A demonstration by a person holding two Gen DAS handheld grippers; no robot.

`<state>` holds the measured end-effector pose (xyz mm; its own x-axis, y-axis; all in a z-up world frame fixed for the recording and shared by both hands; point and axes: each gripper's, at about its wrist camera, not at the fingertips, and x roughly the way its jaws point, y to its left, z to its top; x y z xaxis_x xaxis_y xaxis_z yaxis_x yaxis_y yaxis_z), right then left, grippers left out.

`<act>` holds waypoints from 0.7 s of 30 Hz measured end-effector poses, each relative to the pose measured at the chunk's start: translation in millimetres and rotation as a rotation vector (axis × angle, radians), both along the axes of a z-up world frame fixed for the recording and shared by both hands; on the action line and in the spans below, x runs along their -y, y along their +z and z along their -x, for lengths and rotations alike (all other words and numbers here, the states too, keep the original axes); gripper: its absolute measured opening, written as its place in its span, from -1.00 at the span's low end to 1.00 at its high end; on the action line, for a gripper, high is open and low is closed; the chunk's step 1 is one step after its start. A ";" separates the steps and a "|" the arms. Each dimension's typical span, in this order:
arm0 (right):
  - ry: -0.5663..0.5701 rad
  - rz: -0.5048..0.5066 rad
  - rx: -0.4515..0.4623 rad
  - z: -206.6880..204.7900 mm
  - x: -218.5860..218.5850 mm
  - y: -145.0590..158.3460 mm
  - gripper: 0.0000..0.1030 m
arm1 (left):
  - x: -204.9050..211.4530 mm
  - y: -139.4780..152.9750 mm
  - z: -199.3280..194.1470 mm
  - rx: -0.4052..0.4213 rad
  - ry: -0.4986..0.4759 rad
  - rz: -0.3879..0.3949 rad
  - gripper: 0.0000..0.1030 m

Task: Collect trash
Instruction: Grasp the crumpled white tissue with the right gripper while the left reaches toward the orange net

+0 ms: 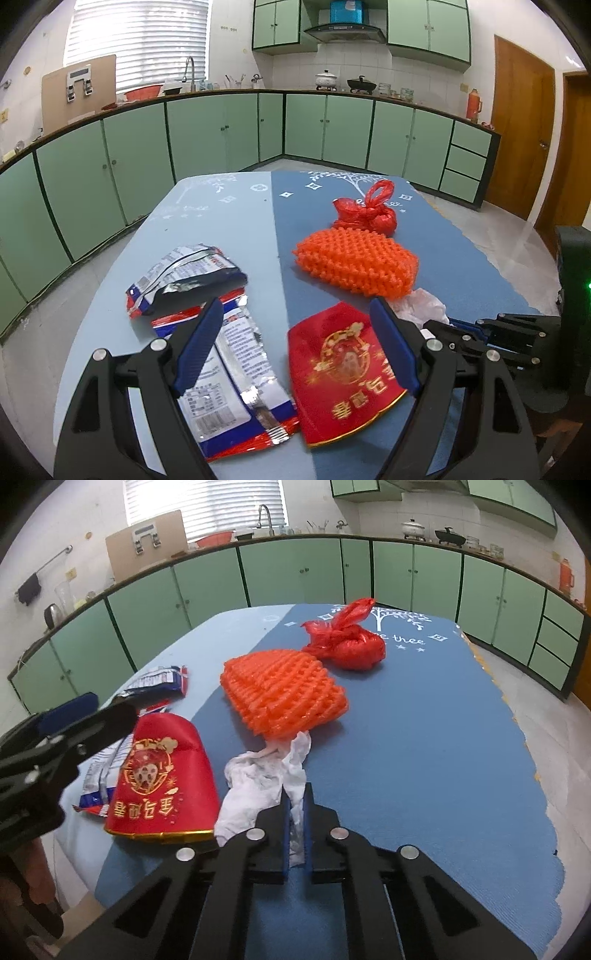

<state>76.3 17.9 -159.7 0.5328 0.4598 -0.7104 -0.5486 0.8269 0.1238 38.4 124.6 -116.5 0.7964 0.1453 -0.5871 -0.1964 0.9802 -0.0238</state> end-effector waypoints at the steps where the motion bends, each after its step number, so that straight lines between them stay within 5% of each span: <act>1: -0.004 -0.005 0.001 0.1 2.3 1.6 -0.90 | 1.7 0.6 -1.6 0.001 -0.006 0.001 0.54; 12: -0.151 -0.040 0.096 -6.8 60.0 42.8 -0.90 | 44.0 9.1 -41.5 0.019 -0.113 0.031 0.54; 21: -0.264 -0.038 0.097 -28.5 103.0 42.6 -0.90 | 70.8 -7.3 -97.3 -0.028 -0.118 -0.003 0.58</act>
<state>104.7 -85.1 -117.1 0.7023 0.3214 -0.6352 -0.3260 0.9384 0.1144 135.7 53.7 -123.8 0.7913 0.0533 -0.6091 -0.0800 0.9967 -0.0168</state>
